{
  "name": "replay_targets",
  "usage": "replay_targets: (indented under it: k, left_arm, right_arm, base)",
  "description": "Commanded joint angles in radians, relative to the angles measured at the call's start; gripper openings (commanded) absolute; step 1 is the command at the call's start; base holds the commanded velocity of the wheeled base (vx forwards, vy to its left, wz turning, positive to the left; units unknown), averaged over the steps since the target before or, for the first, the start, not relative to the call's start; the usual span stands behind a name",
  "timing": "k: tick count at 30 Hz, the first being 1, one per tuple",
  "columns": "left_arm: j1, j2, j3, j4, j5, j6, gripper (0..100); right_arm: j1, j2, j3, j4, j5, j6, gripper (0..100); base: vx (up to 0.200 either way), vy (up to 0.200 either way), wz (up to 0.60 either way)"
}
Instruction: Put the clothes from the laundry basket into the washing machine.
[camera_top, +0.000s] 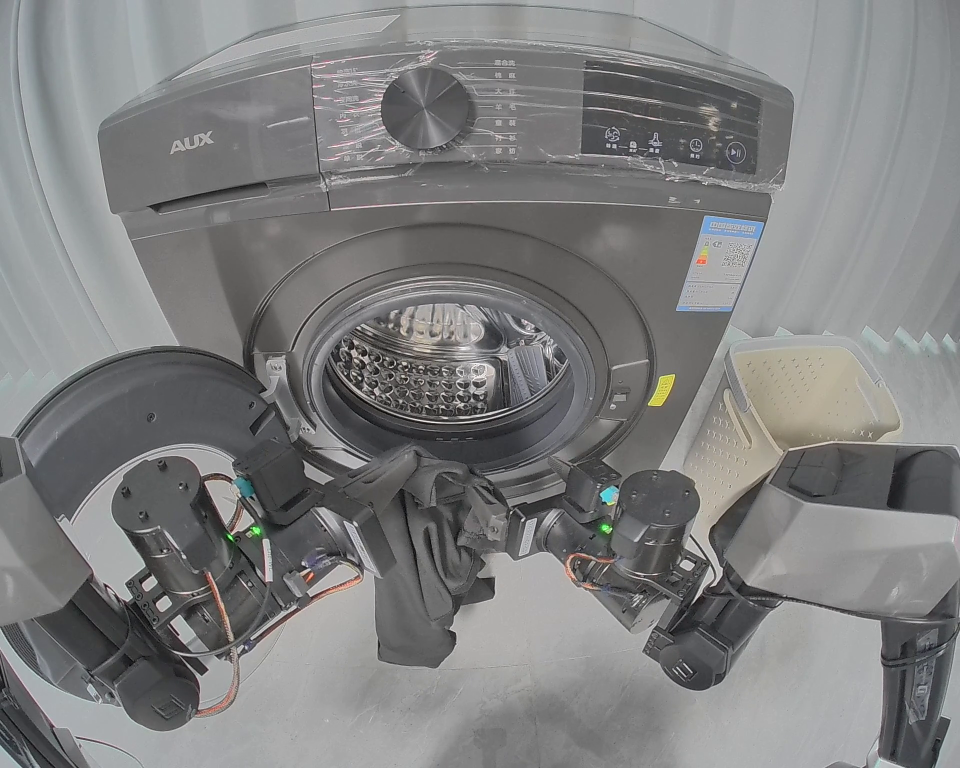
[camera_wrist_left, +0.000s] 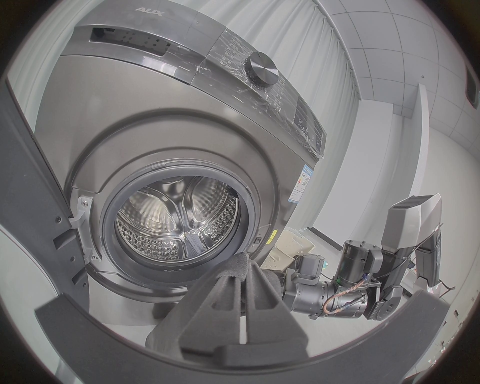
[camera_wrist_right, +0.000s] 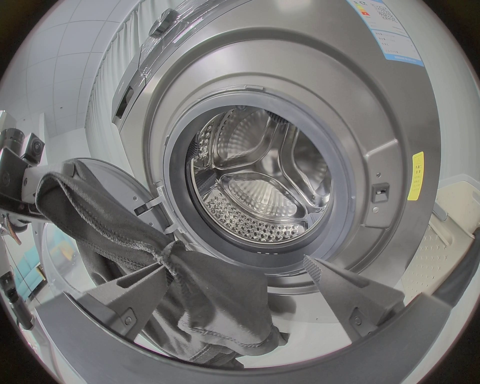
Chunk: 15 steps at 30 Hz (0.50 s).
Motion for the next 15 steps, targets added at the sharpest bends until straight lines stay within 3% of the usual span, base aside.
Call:
replay_targets:
  k: [1, 6, 7, 15]
  left_arm:
    - [0.0, 0.001, 0.0, -0.001, 0.0, 0.0, 0]
    - [0.0, 0.002, 0.0, -0.001, 0.0, 0.0, 0]
    - [0.0, 0.002, 0.0, -0.001, 0.0, 0.0, 0]
    - [0.0, 0.004, 0.002, -0.001, -0.002, 0.0, 0]
  right_arm:
    - [0.006, 0.028, -0.017, -0.003, 0.001, -0.001, 100]
    - [0.008, 0.034, -0.026, -0.011, 0.013, 0.001, 100]
    - [0.009, 0.037, -0.028, -0.011, 0.017, 0.001, 0]
    - [0.032, 0.03, -0.025, -0.02, 0.019, 0.004, 0]
  base:
    - [0.0, 0.0, 0.0]
    - [0.0, 0.0, 0.0]
    - [0.0, 0.0, 0.0]
    - [0.0, 0.0, 0.0]
